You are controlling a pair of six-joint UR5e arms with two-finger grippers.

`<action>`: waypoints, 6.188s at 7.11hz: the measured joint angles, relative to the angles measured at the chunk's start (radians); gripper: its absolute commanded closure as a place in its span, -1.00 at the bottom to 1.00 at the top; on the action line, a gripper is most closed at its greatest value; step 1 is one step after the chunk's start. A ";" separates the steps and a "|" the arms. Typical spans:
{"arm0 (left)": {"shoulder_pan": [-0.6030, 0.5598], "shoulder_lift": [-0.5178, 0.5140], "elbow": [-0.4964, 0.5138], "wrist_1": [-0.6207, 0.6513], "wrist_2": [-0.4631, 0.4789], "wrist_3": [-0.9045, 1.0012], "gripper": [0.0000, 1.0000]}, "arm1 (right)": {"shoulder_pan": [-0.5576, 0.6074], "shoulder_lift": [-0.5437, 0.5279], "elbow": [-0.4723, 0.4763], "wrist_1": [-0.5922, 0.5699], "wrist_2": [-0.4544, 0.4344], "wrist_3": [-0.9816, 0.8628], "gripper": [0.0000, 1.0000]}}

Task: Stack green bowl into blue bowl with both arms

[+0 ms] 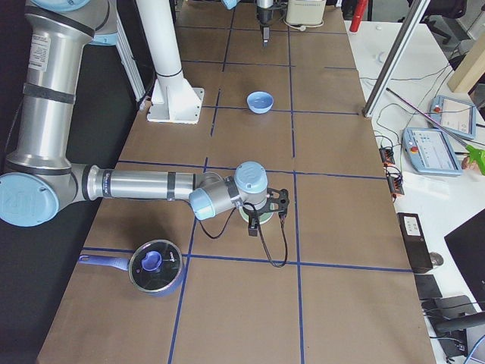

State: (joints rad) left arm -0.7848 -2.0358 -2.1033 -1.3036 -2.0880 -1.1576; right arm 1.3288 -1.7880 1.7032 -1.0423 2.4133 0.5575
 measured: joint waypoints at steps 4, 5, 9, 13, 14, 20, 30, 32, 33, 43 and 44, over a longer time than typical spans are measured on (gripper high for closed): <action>-0.027 0.047 -0.036 0.023 -0.006 0.048 -1.00 | -0.208 0.008 -0.116 0.306 -0.143 0.300 -0.83; -0.027 0.049 -0.036 0.023 -0.005 0.054 -1.00 | -0.230 0.011 -0.138 0.314 -0.155 0.312 -0.19; -0.028 0.055 -0.035 0.021 -0.003 0.061 -1.00 | -0.249 0.034 -0.159 0.317 -0.164 0.334 1.00; -0.027 0.073 -0.034 0.015 0.001 0.060 -1.00 | -0.214 0.083 -0.116 0.320 -0.072 0.416 1.00; -0.027 0.079 -0.032 0.013 0.002 0.061 -1.00 | -0.209 0.124 -0.086 0.320 -0.054 0.507 1.00; -0.132 0.166 -0.014 0.010 0.003 0.239 -1.00 | -0.459 0.550 -0.039 0.305 -0.159 0.987 0.99; -0.384 0.255 0.105 0.007 -0.089 0.649 -1.00 | -0.825 0.710 -0.044 0.175 -0.571 1.066 -1.00; -0.392 0.256 0.107 0.007 -0.090 0.650 -1.00 | -0.827 0.721 -0.042 0.140 -0.603 1.066 -1.00; -0.393 0.256 0.107 0.007 -0.090 0.650 -1.00 | -0.823 0.721 -0.041 0.136 -0.614 1.064 -1.00; -0.724 0.360 0.384 0.007 -0.219 1.282 -1.00 | -0.315 0.531 0.164 -0.558 -0.248 0.133 -1.00; -0.745 0.369 0.437 -0.005 -0.221 1.330 -1.00 | -0.209 0.470 0.138 -0.560 -0.162 -0.040 -1.00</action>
State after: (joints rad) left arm -1.5300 -1.6672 -1.6661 -1.3088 -2.3086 0.1719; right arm 1.1196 -1.3177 1.8413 -1.6018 2.2512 0.5171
